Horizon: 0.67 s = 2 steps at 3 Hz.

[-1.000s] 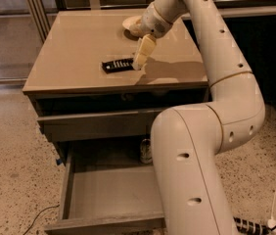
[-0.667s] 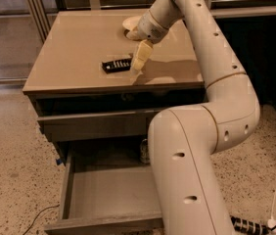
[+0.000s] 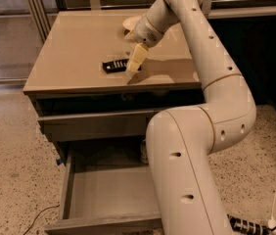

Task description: Place rxbar chocolate into middle drawer

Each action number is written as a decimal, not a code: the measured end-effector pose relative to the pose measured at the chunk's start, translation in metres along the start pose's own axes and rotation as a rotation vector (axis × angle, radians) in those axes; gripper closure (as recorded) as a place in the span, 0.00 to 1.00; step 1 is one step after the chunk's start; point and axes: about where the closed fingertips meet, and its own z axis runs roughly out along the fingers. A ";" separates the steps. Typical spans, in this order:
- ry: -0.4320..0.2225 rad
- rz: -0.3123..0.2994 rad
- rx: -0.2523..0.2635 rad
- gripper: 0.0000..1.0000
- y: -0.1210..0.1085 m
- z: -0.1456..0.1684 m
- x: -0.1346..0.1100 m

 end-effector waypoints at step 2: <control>0.003 0.045 -0.007 0.00 -0.003 0.011 0.014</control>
Offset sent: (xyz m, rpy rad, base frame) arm 0.0121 -0.0183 -0.0133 -0.0273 0.0890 -0.0035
